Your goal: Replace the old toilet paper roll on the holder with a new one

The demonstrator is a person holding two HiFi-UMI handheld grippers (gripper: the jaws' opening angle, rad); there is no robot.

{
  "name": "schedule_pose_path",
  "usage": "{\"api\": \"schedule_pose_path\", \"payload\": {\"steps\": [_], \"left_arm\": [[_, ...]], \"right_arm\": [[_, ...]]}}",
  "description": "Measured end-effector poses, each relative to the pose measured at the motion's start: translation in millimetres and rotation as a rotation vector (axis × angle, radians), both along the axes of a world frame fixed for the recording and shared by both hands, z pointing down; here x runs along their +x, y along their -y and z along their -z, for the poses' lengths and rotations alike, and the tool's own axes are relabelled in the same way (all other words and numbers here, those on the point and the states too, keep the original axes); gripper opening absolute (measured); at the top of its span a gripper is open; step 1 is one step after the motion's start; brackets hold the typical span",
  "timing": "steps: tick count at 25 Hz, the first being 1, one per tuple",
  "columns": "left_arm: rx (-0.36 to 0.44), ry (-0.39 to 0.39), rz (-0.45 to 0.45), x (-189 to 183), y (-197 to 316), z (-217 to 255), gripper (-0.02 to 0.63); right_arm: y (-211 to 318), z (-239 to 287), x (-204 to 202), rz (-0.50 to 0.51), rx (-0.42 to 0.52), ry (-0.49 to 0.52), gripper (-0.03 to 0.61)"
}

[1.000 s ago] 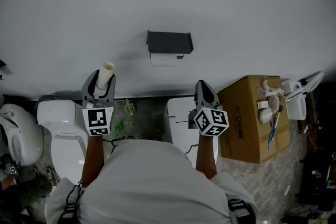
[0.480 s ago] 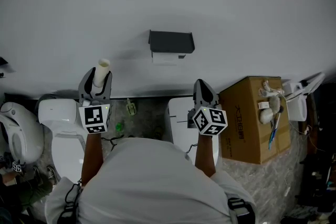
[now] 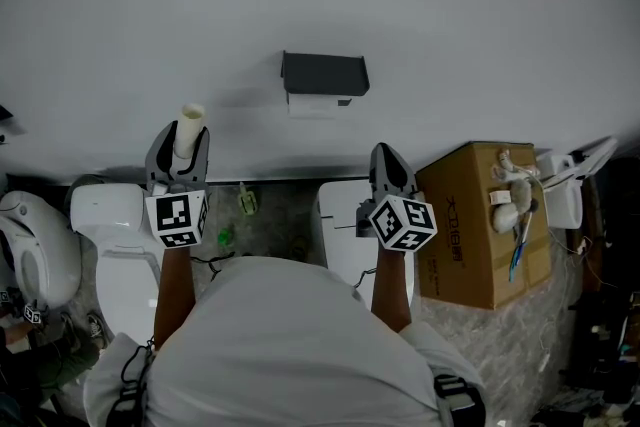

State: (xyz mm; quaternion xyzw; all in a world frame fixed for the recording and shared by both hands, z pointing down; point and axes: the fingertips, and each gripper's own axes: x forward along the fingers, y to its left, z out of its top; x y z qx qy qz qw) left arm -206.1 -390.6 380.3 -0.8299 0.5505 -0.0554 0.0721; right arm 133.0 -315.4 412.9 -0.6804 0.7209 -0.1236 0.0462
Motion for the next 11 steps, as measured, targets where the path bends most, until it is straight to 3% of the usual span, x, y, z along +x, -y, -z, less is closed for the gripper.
{"api": "schedule_pose_path", "payload": {"steps": [11], "left_arm": [[0.002,-0.021,0.027,-9.2,6.9,4.7,0.235]], "right_arm": [[8.8,1.7,-3.7,0.023,0.007,-0.009,0.005]]}}
